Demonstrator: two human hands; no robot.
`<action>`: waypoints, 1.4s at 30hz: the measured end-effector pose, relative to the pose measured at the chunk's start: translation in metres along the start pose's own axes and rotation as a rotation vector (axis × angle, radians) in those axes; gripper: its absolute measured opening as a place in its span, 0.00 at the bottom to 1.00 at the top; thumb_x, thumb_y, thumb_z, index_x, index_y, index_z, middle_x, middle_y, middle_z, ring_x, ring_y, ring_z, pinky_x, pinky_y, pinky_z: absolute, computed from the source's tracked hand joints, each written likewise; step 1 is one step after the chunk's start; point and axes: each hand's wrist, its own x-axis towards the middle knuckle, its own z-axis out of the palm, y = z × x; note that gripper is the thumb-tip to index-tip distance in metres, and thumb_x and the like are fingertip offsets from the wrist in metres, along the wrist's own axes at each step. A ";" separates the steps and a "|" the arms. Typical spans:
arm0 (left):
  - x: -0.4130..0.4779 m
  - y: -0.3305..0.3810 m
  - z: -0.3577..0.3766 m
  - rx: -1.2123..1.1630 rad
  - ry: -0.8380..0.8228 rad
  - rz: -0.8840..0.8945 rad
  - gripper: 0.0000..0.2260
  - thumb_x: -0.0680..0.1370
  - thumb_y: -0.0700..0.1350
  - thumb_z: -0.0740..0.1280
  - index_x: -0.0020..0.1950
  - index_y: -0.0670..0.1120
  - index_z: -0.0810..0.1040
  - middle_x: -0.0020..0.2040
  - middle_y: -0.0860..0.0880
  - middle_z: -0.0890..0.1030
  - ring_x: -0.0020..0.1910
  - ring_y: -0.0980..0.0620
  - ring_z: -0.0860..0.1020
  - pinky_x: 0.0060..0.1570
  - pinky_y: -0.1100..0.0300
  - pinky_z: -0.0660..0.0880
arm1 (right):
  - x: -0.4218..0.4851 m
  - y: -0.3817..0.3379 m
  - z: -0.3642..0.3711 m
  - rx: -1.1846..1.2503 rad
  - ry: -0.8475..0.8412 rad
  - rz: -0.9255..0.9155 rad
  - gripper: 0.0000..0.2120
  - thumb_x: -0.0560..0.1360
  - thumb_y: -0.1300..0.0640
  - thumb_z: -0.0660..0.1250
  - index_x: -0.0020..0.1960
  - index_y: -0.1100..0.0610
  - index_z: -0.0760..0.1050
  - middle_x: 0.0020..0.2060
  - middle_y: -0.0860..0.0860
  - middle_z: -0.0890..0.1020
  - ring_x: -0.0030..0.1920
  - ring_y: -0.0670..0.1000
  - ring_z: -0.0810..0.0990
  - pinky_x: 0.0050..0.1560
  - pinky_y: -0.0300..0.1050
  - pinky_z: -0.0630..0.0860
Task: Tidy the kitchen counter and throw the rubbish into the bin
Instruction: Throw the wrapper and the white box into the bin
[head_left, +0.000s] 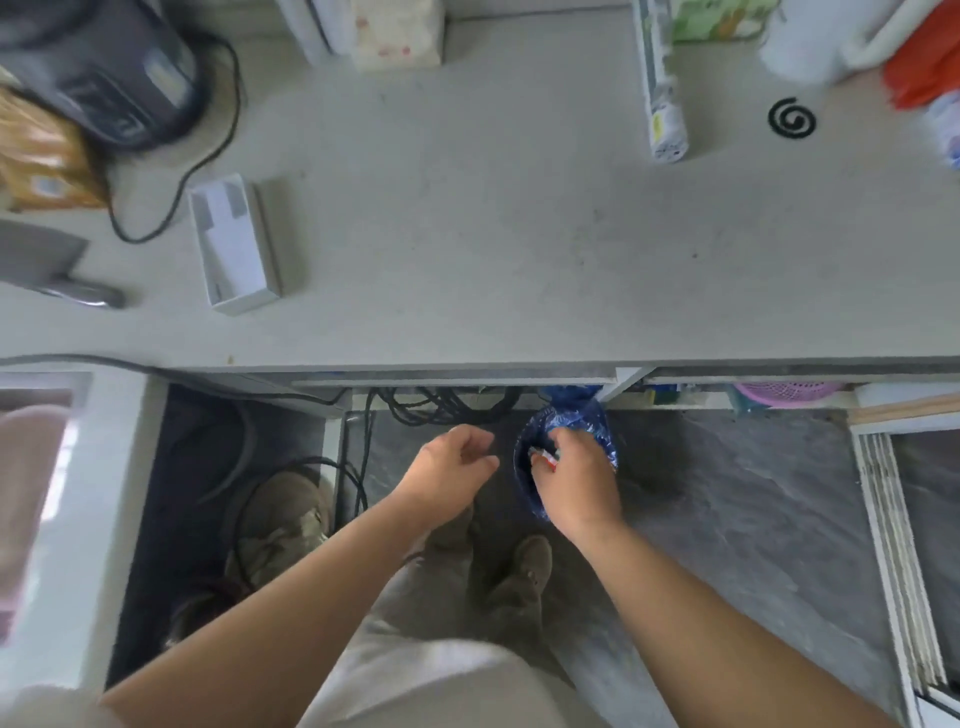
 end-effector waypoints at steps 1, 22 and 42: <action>-0.002 0.003 -0.013 -0.018 0.037 0.019 0.14 0.79 0.48 0.70 0.65 0.51 0.79 0.58 0.55 0.82 0.57 0.57 0.80 0.59 0.61 0.74 | 0.001 -0.016 -0.003 -0.005 -0.007 -0.047 0.15 0.77 0.52 0.68 0.61 0.56 0.77 0.55 0.52 0.80 0.56 0.55 0.79 0.50 0.45 0.73; 0.072 -0.069 -0.315 -0.368 0.606 -0.028 0.26 0.79 0.46 0.70 0.75 0.48 0.68 0.71 0.52 0.73 0.65 0.56 0.72 0.62 0.56 0.73 | 0.115 -0.379 0.088 -0.146 -0.233 -0.227 0.30 0.76 0.49 0.66 0.74 0.57 0.63 0.68 0.55 0.71 0.69 0.57 0.70 0.66 0.51 0.69; 0.072 -0.089 -0.335 -0.819 0.193 0.001 0.22 0.77 0.33 0.67 0.69 0.47 0.72 0.64 0.51 0.78 0.51 0.52 0.86 0.54 0.51 0.83 | 0.134 -0.404 0.140 -0.314 -0.084 -0.010 0.42 0.66 0.46 0.74 0.72 0.59 0.58 0.68 0.59 0.66 0.68 0.61 0.64 0.64 0.53 0.71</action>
